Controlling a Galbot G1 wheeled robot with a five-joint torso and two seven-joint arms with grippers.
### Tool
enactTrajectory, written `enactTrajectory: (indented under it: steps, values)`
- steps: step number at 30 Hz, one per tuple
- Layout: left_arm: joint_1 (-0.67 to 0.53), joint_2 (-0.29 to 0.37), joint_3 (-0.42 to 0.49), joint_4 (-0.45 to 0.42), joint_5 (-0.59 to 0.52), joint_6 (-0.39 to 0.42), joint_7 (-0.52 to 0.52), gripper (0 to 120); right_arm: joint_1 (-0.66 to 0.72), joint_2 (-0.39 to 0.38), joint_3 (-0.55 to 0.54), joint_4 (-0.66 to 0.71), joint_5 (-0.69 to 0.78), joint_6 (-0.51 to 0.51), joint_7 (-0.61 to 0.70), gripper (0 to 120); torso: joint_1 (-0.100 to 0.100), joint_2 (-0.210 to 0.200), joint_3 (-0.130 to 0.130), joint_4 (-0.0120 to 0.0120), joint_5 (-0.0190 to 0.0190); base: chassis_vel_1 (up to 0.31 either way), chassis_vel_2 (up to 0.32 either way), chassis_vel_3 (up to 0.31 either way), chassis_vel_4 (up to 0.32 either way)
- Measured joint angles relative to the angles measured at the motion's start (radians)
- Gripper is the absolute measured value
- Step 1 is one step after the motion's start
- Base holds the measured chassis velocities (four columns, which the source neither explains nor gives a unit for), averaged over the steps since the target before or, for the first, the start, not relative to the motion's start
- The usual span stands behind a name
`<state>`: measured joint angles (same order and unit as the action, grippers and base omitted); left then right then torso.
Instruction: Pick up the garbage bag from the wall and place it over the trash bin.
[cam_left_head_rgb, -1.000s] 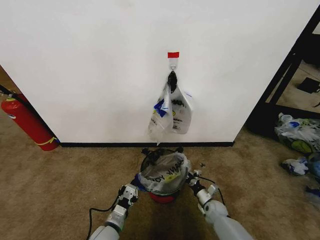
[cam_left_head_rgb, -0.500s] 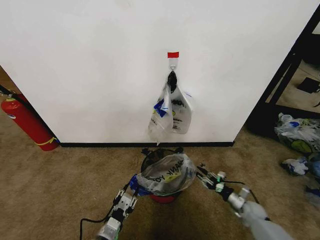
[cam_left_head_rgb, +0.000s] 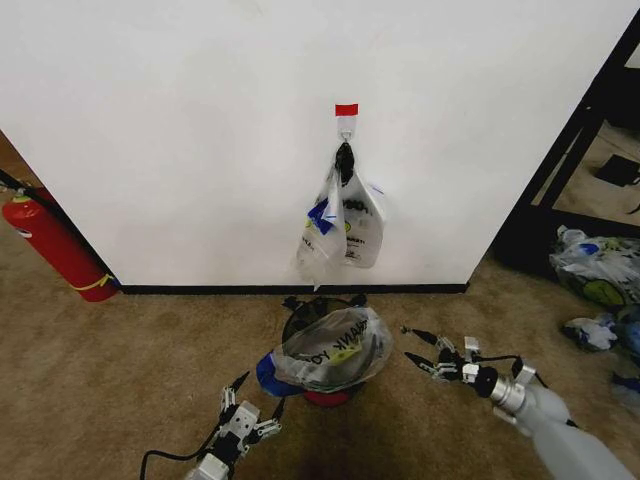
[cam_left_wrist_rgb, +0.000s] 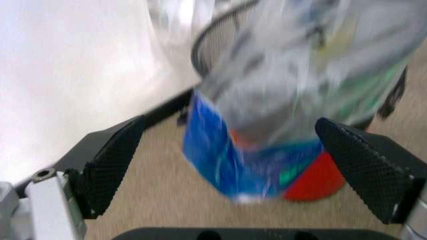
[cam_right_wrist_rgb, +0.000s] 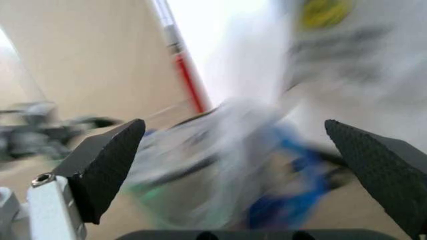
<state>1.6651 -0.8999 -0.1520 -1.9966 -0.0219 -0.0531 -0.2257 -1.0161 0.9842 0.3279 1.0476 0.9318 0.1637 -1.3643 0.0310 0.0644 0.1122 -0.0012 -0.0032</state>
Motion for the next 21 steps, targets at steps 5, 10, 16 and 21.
enactTrajectory:
  steps: [5, 10, 16, 21]
  values:
    - [0.025, 0.024, -0.065, -0.099, -0.023, -0.033, 0.048, 100, -0.06, -0.007, 0.065, 0.196, 0.029, 0.159, 0.279, 100, 0.0, 0.0, 0.0, 0.0003, 0.0003, 0.0, 0.0, 0.0, 0.0]
    - [-0.174, 0.023, -0.045, -0.139, -0.285, 0.112, 0.08, 100, -0.188, 0.014, 0.026, 0.568, 0.067, 0.225, 0.744, 100, 0.0, 0.0, 0.0, -0.0002, -0.0003, 0.0, 0.0, 0.0, 0.0]
    - [-0.532, 0.081, 0.085, -0.003, -0.635, 0.283, 0.163, 100, -0.223, 0.049, 0.023, 0.743, -0.071, 0.191, 0.769, 100, 0.0, 0.0, 0.0, 0.001, 0.0002, 0.0, 0.0, 0.0, 0.0]
    - [-0.737, 0.11, 0.219, 0.094, -0.697, 0.338, 0.161, 100, -0.227, 0.063, 0.099, 0.78, -0.132, 0.217, 0.739, 100, 0.0, 0.0, 0.0, -0.0009, 0.0003, 0.0, 0.0, 0.0, 0.0]
